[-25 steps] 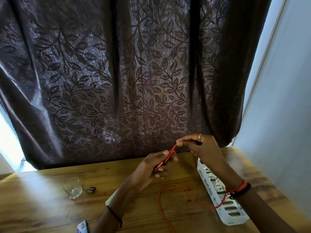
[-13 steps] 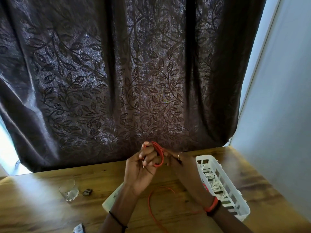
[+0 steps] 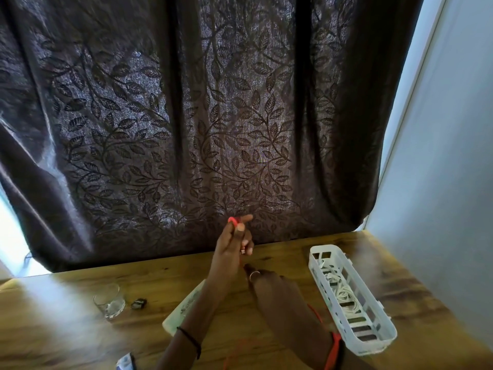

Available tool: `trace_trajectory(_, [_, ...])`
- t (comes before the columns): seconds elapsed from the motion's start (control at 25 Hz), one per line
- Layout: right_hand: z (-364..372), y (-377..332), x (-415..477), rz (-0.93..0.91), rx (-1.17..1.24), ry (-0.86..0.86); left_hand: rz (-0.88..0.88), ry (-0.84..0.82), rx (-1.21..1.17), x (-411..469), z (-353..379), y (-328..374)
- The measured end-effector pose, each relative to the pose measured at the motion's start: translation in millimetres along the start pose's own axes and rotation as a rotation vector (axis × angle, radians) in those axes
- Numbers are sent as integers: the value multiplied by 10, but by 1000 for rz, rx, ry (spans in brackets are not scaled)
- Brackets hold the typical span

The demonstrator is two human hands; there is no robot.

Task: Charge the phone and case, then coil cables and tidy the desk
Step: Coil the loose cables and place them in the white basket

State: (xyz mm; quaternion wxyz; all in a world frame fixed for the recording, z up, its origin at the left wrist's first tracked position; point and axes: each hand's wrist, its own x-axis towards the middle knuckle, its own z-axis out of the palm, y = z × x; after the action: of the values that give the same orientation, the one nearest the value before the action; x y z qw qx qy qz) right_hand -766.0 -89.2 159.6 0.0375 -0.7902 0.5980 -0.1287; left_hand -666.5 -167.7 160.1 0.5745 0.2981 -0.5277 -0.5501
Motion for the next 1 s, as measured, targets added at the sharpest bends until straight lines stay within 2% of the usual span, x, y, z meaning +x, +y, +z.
trace_trajectory(0.08, [-90, -14, 47, 34, -58, 4, 73, -66, 278, 28, 27, -27])
trace_trajectory(0.2, [-220, 54, 204, 32, -103, 252, 124, -78, 650, 112, 10, -25])
trace_trajectory(0.28, [-271, 125, 307, 7, -152, 307, 133, -61, 858, 184, -32, 8])
trace_trajectory(0.48, [-421, 453, 471, -196, -331, 374, 238, -184, 1093, 242, -93, 161])
trace_trajectory(0.64, [-601, 716, 605, -399, -354, 459, 181, -212, 1218, 310, -139, 294])
trace_trajectory(0.76, [-698, 869, 724, -497, -311, 498, 158, -290, 1102, 363, -190, 295])
trace_trajectory(0.92, [-803, 929, 870, -499, -266, 540, -98, -363, 494, 397, -180, 389])
trace_trajectory(1.0, [-808, 965, 933, -459, -195, 532, -149, -414, 269, 388, -202, 440])
